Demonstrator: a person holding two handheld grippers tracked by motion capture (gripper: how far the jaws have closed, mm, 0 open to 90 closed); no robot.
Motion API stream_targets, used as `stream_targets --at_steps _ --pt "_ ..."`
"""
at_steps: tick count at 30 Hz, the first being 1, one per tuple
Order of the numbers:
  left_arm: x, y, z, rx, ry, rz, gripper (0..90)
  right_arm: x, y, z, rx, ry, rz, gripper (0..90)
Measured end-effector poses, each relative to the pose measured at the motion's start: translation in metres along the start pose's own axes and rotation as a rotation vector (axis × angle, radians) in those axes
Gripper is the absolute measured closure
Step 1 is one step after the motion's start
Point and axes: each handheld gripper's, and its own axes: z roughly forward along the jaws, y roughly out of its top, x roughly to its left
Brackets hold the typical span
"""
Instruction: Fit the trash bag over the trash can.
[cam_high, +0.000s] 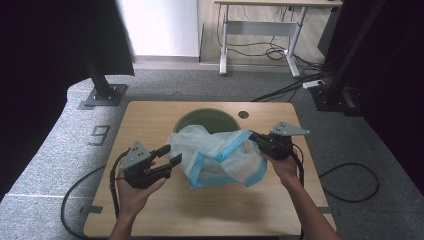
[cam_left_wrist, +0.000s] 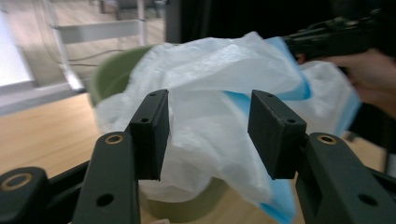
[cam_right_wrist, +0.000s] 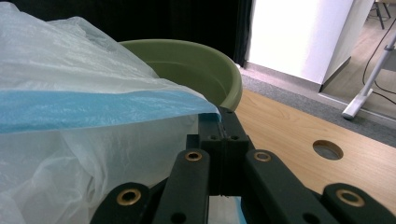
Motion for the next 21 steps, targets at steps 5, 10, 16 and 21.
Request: stream_targets --at_steps 5,10,16,21 --pt "0.015 0.0 -0.012 -0.036 0.011 -0.065 48.3 -0.005 -0.002 -0.003 0.005 -0.011 0.012 88.6" --pt "0.007 -0.005 -0.014 -0.008 0.002 -0.041 48.3 -0.009 -0.004 -0.001 0.008 -0.018 0.035 88.6" --pt "-0.009 -0.006 -0.005 0.021 -0.036 -0.014 48.6 -0.005 -0.005 0.002 0.016 -0.016 0.024 88.7" --pt "-0.02 -0.006 0.009 0.062 -0.05 0.006 46.8 -0.006 -0.005 0.002 0.014 -0.018 0.028 88.6"
